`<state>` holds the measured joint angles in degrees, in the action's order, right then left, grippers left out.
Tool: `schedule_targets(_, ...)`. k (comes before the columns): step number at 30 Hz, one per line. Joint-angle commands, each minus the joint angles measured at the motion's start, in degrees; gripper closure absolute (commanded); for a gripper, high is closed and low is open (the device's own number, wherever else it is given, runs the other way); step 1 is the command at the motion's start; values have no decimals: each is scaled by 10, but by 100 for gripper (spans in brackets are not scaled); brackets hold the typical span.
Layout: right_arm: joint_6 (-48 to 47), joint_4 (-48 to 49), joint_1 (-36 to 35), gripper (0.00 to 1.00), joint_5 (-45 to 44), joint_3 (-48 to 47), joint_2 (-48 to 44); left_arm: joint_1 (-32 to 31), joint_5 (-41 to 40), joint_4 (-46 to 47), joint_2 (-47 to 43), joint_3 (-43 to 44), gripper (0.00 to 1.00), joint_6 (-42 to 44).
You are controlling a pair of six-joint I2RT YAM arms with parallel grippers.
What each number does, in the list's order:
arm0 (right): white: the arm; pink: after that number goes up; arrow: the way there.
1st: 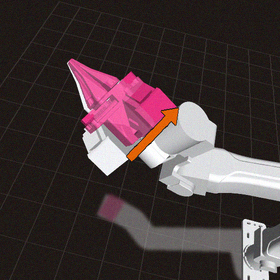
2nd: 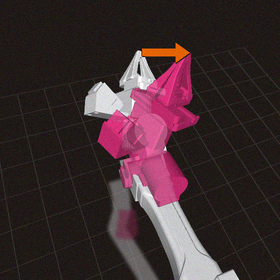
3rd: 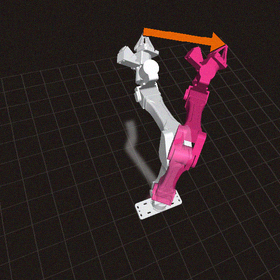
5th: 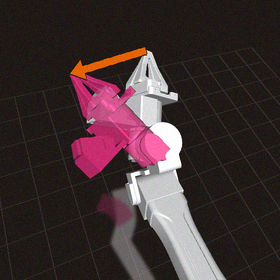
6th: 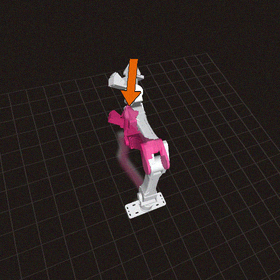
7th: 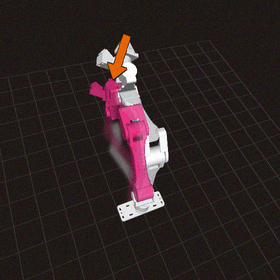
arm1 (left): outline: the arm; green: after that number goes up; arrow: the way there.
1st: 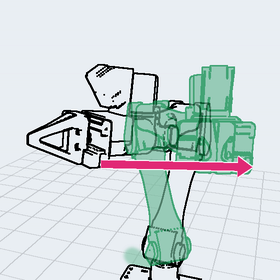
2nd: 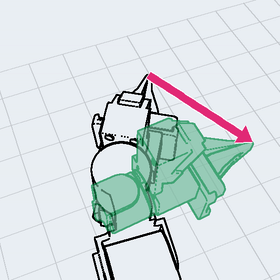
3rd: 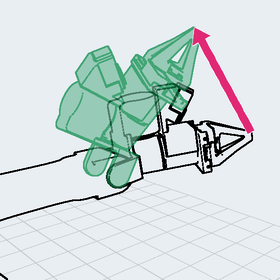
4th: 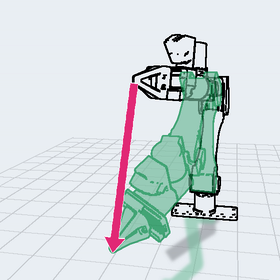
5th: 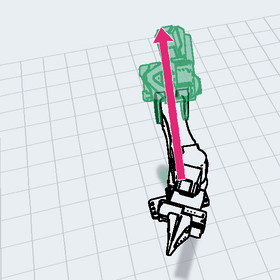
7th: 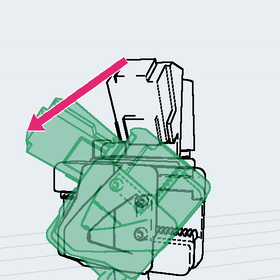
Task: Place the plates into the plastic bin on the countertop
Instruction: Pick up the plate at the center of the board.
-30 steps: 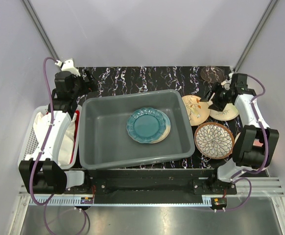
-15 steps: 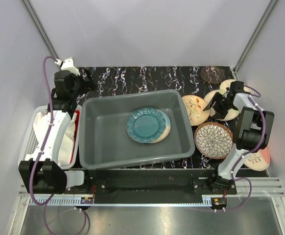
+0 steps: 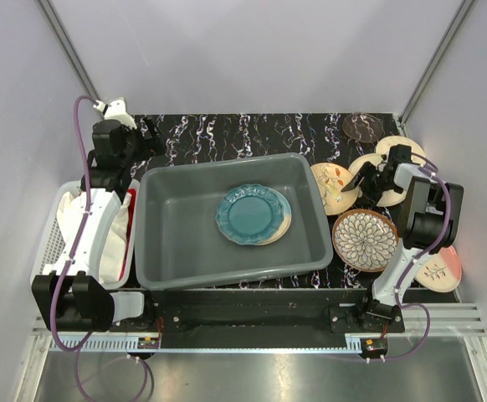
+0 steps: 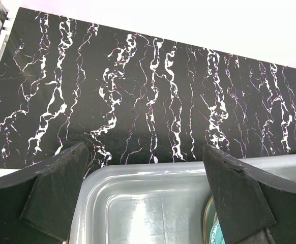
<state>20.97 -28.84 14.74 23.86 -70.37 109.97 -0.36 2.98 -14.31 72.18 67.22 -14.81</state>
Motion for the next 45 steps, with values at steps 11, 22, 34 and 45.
schedule_targets(11, 57, 92, 0, 72, 39, 14, 39, 4, -10, 16, -1, 31, 1, 12)
schedule_targets(22, 58, 91, 0, 100, 22, 25, -34, 4, -9, 17, -1, 30, 1, 11)
schedule_targets(34, 74, 70, 1, 100, 0, -62, -86, 3, -7, 21, -8, 19, 1, 6)
schedule_targets(45, 73, 48, 22, 100, -14, -97, -141, 3, -6, 21, -6, 25, 1, 7)
